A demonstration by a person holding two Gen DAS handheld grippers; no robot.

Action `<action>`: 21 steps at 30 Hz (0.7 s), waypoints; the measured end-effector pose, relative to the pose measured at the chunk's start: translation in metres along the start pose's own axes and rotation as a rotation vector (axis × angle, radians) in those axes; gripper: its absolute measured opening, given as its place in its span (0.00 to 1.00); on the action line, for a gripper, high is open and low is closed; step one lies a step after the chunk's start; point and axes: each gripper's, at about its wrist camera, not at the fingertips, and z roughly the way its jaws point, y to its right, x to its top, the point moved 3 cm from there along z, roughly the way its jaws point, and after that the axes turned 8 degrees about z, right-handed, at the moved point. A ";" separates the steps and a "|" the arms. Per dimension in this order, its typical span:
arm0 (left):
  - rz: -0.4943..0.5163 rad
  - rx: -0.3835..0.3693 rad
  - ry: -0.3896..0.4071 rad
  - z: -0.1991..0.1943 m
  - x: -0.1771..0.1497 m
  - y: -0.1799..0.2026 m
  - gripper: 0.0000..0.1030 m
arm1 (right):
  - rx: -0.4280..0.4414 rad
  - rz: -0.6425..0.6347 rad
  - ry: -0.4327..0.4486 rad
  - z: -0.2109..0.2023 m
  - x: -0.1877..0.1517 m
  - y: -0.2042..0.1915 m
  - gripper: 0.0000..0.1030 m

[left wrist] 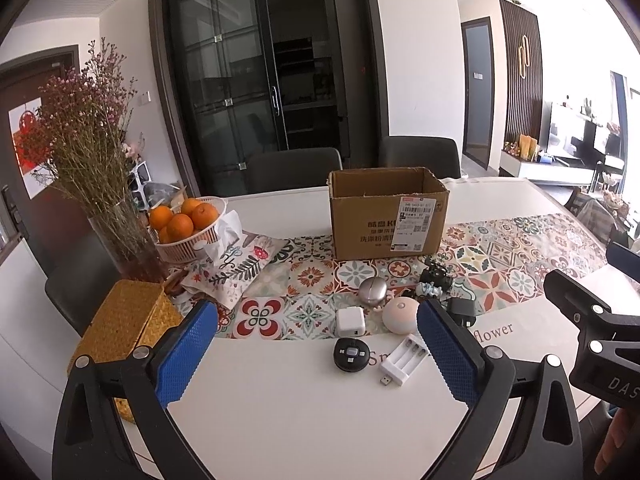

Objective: Organize rigid objects

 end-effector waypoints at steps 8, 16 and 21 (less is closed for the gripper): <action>0.001 -0.003 0.005 0.002 0.004 -0.001 0.99 | -0.002 -0.007 0.012 0.001 -0.001 -0.004 0.97; 0.000 0.000 0.010 0.003 0.005 -0.001 0.99 | 0.001 -0.008 0.017 0.001 -0.001 -0.002 0.97; 0.000 0.003 0.014 0.003 0.007 0.000 0.99 | 0.004 -0.007 0.019 0.000 -0.001 -0.002 0.97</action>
